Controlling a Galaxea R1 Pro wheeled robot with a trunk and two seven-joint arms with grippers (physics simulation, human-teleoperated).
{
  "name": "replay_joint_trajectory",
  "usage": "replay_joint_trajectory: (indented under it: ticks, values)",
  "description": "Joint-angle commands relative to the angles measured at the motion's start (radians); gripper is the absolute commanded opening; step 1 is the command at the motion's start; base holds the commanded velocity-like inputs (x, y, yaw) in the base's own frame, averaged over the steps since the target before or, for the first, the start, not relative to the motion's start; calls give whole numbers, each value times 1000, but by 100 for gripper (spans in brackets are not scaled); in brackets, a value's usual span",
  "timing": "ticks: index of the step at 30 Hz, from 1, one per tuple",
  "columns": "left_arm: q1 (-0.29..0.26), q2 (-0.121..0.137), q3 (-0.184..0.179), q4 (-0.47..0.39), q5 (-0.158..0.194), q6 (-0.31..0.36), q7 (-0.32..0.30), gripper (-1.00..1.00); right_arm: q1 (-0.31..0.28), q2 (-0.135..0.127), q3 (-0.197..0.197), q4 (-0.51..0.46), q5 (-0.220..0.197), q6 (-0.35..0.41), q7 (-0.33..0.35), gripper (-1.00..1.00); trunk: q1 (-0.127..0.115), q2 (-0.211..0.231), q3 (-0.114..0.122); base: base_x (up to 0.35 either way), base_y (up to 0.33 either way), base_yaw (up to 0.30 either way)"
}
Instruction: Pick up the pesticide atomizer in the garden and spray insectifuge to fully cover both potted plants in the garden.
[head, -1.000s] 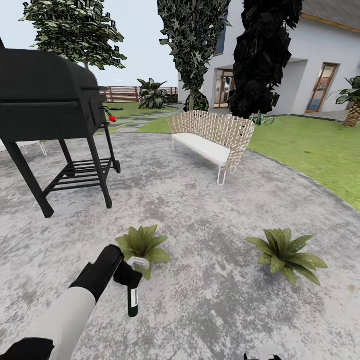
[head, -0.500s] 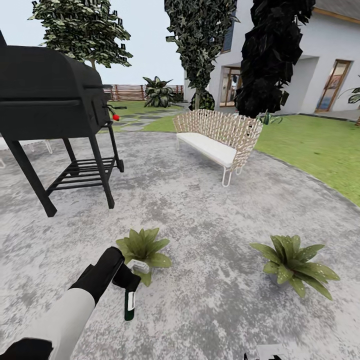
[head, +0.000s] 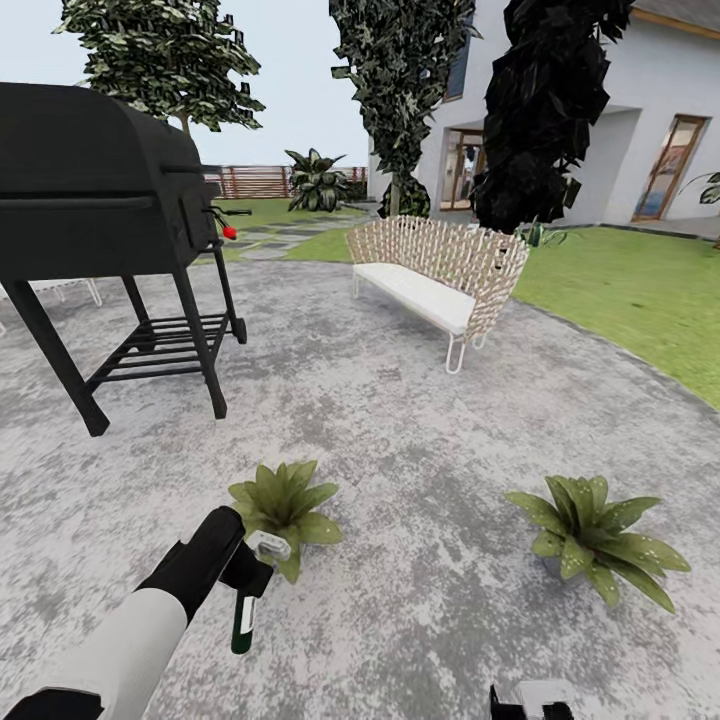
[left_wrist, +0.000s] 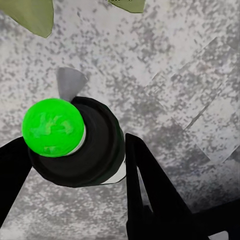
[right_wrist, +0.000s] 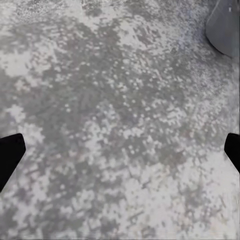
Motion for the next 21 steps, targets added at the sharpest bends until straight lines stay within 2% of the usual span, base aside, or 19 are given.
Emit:
replay_joint_trajectory:
  ticks: [1, 7, 16, 21]
  values:
    - [0, 0, -4, -2, -12, 1, -10, -100, -1, -2, -8, 1, 11, -19, -3, 100, 0, 0, -1, 0, 0, 0]
    - [8, 7, 3, -1, -11, 2, -8, -100, 0, -3, -8, 1, 12, -35, -3, 100, 0, 0, -1, 50, 32, 0]
    - [18, 2, -3, -11, -12, -1, -8, -100, 0, -4, -8, 1, 11, -35, 0, 100, 0, 0, -8, 57, 40, 0]
    - [18, 3, 0, -14, -12, 0, -8, -100, 0, -3, -8, 1, 11, -35, 1, 100, 19, -35, -26, 0, 0, 0]
